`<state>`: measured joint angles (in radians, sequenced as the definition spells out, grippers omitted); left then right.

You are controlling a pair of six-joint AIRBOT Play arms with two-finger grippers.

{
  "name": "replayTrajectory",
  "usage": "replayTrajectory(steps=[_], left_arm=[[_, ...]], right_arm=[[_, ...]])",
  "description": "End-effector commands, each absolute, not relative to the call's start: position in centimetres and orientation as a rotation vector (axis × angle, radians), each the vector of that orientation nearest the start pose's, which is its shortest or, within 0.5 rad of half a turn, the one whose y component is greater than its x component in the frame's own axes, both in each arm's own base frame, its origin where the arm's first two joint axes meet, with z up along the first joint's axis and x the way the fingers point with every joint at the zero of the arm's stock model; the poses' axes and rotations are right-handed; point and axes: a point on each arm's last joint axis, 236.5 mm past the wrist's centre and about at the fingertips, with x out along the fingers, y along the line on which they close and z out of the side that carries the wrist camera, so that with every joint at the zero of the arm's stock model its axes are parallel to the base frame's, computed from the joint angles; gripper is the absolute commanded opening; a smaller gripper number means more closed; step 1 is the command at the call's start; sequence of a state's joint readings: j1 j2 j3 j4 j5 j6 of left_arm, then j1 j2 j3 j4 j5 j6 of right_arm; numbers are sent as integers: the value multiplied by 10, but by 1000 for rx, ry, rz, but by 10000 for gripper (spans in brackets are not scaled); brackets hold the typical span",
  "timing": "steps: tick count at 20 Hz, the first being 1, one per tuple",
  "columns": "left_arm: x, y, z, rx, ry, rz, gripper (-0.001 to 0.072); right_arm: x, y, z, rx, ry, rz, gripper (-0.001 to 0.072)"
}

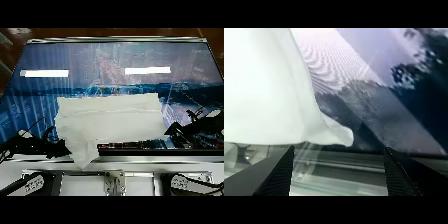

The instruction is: Fold the shirts.

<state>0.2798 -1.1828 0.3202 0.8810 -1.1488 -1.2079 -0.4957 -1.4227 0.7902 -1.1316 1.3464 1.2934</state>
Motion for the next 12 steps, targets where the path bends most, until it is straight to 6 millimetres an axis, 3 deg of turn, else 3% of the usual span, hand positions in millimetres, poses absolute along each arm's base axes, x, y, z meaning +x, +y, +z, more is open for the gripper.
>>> replayTrajectory(steps=[1, 3, 4, 5, 6, 9, 12], left_arm=[[159, -97, -133, -802, 1711, -259, 42], [158, -98, -131, -809, 1712, -263, 43], [159, -100, -130, -817, 1711, -269, 43], [161, -100, -128, -813, 1705, -273, 43], [166, -98, -125, -804, 1689, -276, 42], [205, -85, -95, -607, 1514, -407, 41], [263, -66, -47, -559, 1347, -354, 41]], right_arm=[[245, -3, -121, 740, 1697, 120, 681], [255, 4, -130, 687, 1685, 114, 664], [261, 8, -132, 665, 1669, 105, 509], [263, 13, -132, 662, 1669, 102, 262], [263, 19, -131, 657, 1674, 121, 78], [269, 19, -117, 570, 1615, 190, 69], [299, 11, -94, 482, 1465, 199, 68]])
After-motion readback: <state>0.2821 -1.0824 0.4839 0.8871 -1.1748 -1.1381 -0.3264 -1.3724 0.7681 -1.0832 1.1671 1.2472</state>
